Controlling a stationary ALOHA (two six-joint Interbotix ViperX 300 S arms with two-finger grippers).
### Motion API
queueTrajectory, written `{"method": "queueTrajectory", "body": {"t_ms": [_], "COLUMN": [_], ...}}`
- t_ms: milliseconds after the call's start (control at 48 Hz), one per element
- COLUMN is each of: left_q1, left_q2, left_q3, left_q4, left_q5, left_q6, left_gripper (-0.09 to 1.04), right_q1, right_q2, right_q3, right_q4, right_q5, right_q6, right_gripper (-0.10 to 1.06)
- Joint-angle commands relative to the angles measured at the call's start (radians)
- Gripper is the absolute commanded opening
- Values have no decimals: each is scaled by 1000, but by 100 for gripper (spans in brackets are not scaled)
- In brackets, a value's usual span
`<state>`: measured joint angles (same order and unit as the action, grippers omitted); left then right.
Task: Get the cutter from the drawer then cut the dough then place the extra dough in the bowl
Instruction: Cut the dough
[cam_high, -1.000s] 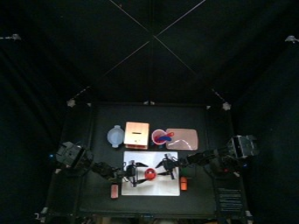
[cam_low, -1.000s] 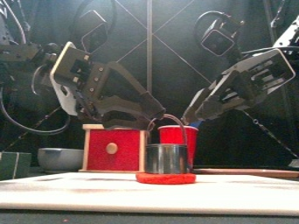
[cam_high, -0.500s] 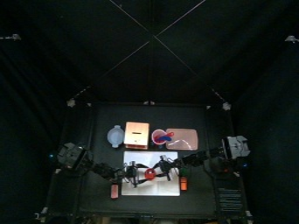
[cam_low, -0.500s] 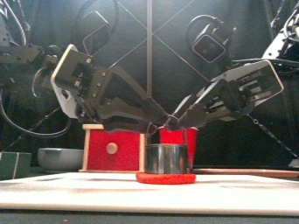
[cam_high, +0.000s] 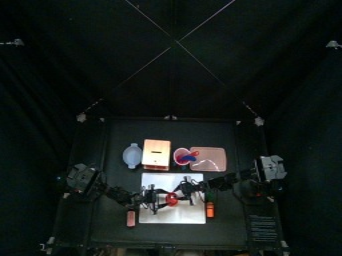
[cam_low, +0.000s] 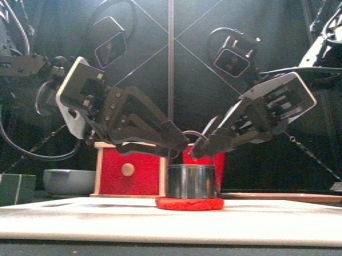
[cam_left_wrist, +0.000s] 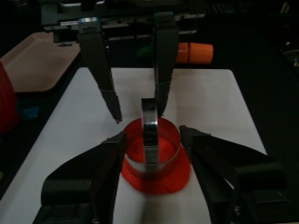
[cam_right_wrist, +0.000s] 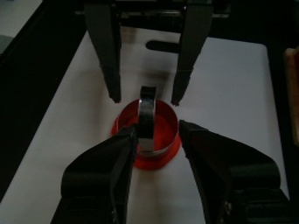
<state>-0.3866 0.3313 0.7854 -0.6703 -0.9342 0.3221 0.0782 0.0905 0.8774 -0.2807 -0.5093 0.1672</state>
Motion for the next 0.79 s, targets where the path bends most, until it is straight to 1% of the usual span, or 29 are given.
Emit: {"method": "queueTrajectory", "body": {"t_ms": [21,250,417,604,792], "left_q1": [6,9,9,9,9], "left_q2": [-8,-9,-8,-12,-12], "left_q3": [-18,-20,-15,-8,-6], "left_q4": [-6,3,25,52,51], "left_q5": [-3,-3,-2,15,40], "left_q6": [2,12,12,12,11], "left_gripper": [87,85,77,68,65], "right_q1": [14,11,11,9,11], "right_q2": [-35,-34,-32,-18,-3], "right_q3": [-15,-11,-11,-15,-15], "right_q4": [6,21,23,28,26], "right_q5": [-3,5,5,5,5], "right_q6": [0,-2,-2,-2,-2], "right_gripper": [79,78,76,68,57]}}
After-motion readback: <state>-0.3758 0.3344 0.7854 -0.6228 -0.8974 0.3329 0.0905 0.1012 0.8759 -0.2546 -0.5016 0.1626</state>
